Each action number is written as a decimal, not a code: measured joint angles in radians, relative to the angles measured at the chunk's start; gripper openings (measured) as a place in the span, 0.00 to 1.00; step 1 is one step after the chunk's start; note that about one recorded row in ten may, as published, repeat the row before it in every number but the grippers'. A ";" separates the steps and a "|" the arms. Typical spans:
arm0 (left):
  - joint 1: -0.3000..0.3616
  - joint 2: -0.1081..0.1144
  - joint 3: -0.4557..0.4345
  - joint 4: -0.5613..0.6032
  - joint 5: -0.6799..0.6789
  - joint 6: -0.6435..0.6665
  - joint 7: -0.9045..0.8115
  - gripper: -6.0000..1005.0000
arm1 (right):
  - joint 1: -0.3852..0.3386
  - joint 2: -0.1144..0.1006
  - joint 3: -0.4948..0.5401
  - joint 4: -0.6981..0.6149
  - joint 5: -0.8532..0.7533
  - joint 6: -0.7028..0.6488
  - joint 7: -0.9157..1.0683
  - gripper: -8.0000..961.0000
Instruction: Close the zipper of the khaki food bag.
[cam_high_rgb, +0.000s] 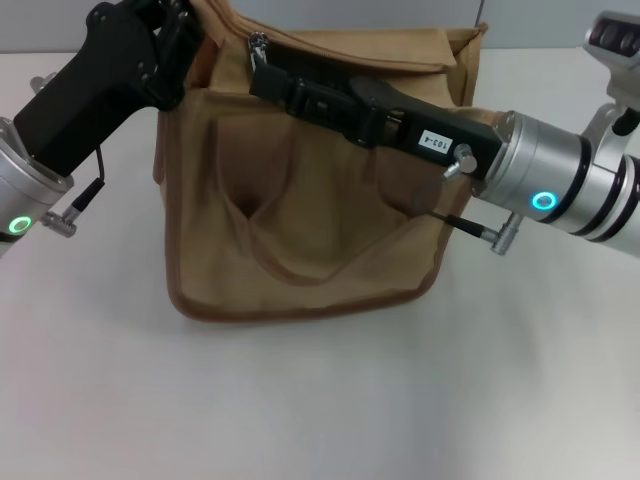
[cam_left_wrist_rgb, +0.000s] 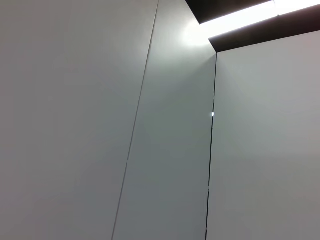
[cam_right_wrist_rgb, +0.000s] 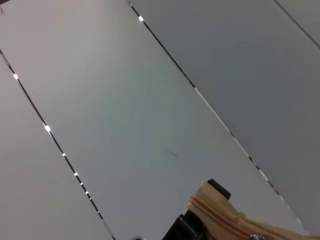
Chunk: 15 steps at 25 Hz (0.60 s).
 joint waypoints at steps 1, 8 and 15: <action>-0.002 0.000 0.000 -0.002 0.000 0.000 0.000 0.08 | 0.004 0.000 -0.002 0.000 -0.001 -0.002 0.000 0.78; -0.004 0.000 0.001 -0.006 0.000 -0.003 0.000 0.08 | 0.009 0.000 0.003 0.009 -0.009 -0.007 -0.001 0.78; -0.004 0.000 0.001 -0.006 0.000 -0.005 0.000 0.09 | 0.009 0.000 0.003 0.006 -0.011 -0.030 -0.008 0.76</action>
